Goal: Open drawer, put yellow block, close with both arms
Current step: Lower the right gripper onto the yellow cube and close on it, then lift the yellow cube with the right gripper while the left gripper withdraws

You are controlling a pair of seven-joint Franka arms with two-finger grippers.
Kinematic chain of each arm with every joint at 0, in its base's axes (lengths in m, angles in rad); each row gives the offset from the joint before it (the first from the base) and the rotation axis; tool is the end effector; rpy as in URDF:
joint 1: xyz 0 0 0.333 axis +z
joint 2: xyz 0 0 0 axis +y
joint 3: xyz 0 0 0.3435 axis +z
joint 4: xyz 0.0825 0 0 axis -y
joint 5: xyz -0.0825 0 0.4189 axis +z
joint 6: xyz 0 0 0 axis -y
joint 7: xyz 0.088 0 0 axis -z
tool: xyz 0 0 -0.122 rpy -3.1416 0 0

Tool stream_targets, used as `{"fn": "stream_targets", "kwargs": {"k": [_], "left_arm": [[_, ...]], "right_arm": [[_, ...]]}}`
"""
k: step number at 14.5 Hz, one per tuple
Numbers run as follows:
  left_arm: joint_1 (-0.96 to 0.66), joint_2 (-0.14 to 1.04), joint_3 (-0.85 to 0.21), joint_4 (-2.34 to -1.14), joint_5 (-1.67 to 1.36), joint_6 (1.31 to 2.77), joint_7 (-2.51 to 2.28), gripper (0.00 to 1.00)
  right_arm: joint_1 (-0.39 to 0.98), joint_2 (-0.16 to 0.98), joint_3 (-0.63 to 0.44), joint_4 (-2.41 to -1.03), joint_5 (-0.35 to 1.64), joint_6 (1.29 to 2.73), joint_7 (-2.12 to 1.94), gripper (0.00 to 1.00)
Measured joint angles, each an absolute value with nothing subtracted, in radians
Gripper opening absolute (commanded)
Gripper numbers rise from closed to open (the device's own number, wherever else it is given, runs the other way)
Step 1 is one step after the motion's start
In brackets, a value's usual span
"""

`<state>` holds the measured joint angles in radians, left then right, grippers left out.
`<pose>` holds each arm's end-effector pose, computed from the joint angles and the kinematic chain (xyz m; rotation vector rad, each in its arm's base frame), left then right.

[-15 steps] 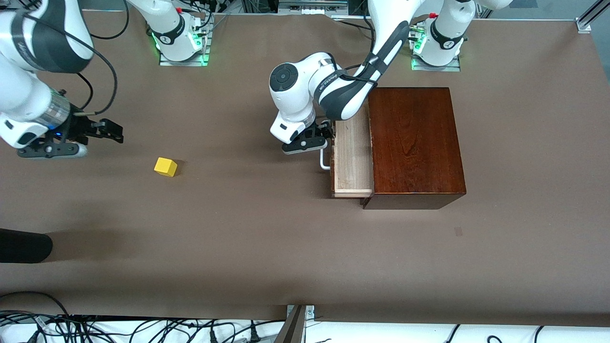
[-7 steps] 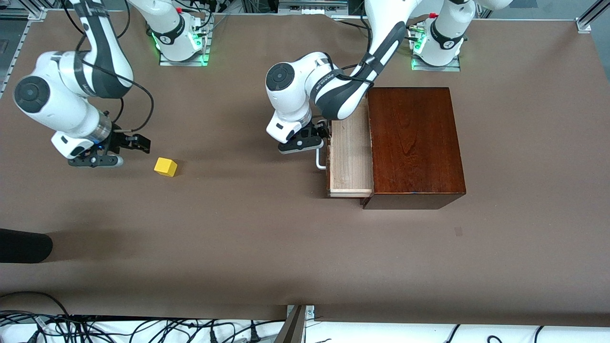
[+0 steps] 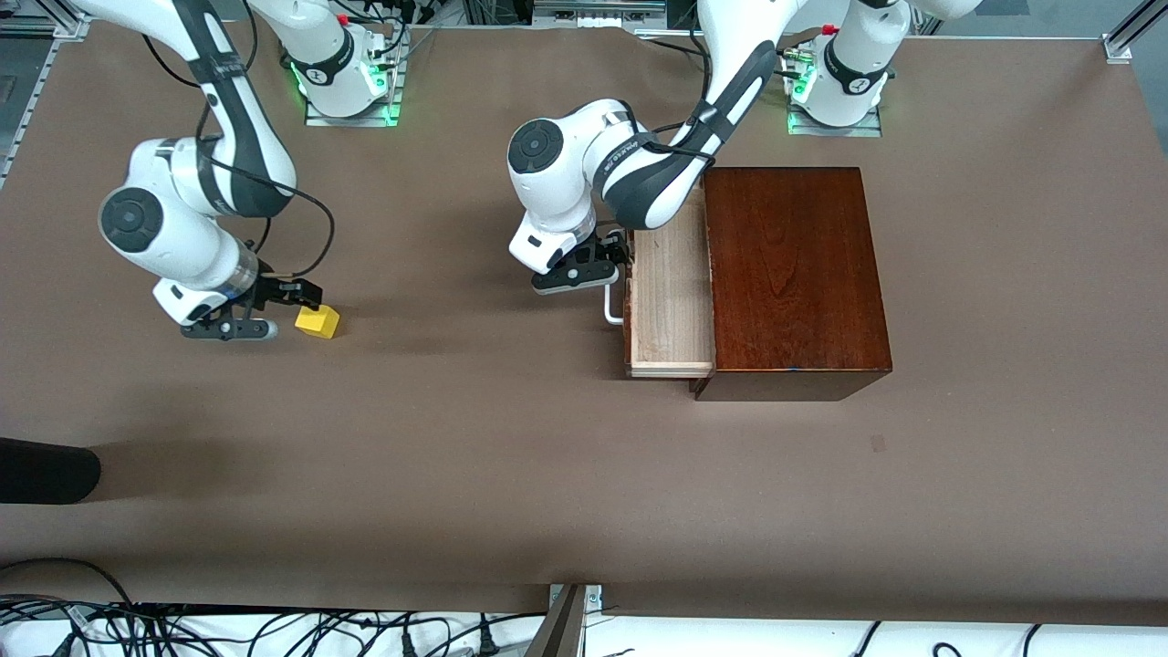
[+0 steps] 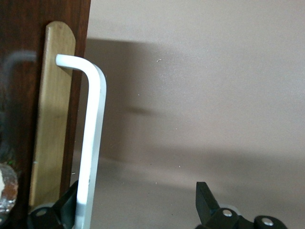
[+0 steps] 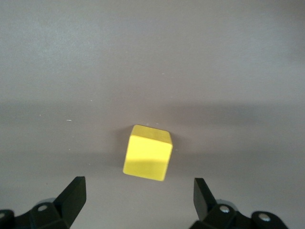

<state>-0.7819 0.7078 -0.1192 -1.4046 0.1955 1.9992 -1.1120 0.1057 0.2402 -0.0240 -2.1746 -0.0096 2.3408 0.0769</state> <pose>0.4971 -0.5778 0.2669 -2.9928 -0.2162 -0.0339 0.5787 0.0471 0.2607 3.1213 0.0191 -0.1136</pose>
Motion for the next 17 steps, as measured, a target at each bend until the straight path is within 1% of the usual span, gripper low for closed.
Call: {"fn": "stream_targets", "kwargs": {"k": [6, 9, 12, 13, 14, 15, 16, 17], "left_arm": [[-0.783, 0.708, -0.116, -1.398, 0.185, 1.995, -1.113, 1.00], [-0.785, 0.708, -0.116, -1.380, 0.155, 1.951, -1.115, 1.00], [-0.797, 0.701, -0.131, -1.350, 0.134, 1.904, -1.132, 1.00], [-0.803, 0.698, -0.138, -1.337, 0.129, 1.884, -1.138, 1.00], [-0.808, 0.693, -0.143, -1.328, 0.128, 1.863, -1.144, 1.00], [-0.810, 0.685, -0.145, -1.322, 0.128, 1.842, -1.147, 1.00], [-0.809, 0.674, -0.145, -1.318, 0.127, 1.818, -1.147, 1.00], [-0.805, 0.661, -0.145, -1.314, 0.125, 1.795, -1.146, 1.00]], "right_arm": [[0.127, 0.321, -0.032, -2.198, -0.009, 2.440, 0.089, 1.00], [0.126, 0.344, -0.048, -2.209, -0.009, 2.469, 0.089, 1.00], [0.125, 0.373, -0.051, -2.247, -0.009, 2.556, 0.089, 1.00], [0.125, 0.386, -0.051, -2.255, -0.009, 2.576, 0.089, 0.93], [0.125, 0.397, -0.051, -2.258, -0.009, 2.587, 0.089, 0.60], [0.125, 0.405, -0.051, -2.258, -0.009, 2.591, 0.089, 0.32], [0.125, 0.409, -0.051, -2.258, -0.009, 2.595, 0.089, 0.12], [0.125, 0.409, -0.051, -2.258, -0.009, 2.597, 0.089, 0.00]]}}
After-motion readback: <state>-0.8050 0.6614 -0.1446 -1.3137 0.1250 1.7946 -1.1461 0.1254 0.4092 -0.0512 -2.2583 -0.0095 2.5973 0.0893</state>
